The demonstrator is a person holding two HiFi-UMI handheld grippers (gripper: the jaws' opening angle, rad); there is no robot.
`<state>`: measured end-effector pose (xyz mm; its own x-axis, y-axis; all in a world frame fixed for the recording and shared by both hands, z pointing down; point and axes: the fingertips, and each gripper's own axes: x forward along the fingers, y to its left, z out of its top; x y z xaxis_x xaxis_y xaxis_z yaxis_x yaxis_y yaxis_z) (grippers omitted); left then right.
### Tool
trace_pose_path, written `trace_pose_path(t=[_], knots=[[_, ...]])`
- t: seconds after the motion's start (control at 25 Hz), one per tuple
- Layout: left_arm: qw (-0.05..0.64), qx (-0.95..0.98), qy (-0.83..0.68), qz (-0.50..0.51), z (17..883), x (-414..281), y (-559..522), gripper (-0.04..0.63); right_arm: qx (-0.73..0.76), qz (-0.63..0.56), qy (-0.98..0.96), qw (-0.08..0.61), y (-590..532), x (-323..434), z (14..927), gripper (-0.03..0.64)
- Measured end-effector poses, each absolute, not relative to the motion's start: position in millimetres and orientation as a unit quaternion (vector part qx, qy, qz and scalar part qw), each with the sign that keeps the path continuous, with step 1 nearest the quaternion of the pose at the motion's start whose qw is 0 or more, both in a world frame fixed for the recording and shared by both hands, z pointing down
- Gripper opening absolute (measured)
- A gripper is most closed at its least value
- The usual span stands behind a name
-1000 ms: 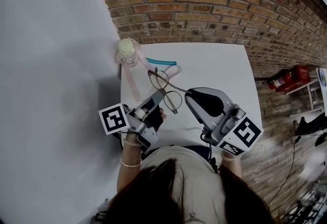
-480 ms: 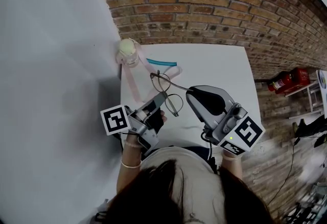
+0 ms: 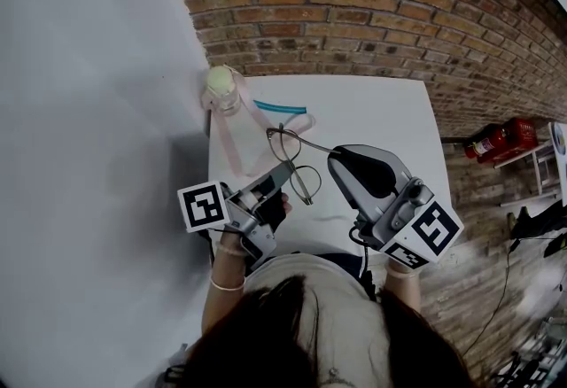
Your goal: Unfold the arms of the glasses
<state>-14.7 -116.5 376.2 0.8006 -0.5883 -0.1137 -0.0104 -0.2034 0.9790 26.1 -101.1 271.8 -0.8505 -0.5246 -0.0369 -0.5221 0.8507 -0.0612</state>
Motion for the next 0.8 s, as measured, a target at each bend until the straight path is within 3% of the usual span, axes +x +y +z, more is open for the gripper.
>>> trace_pose_path(t=[0.8], knots=[[0.605, 0.744, -0.185, -0.215, 382, -1, -109, 0.023, -0.290, -0.019, 0.956, 0.038, -108, 36, 264, 0.035]])
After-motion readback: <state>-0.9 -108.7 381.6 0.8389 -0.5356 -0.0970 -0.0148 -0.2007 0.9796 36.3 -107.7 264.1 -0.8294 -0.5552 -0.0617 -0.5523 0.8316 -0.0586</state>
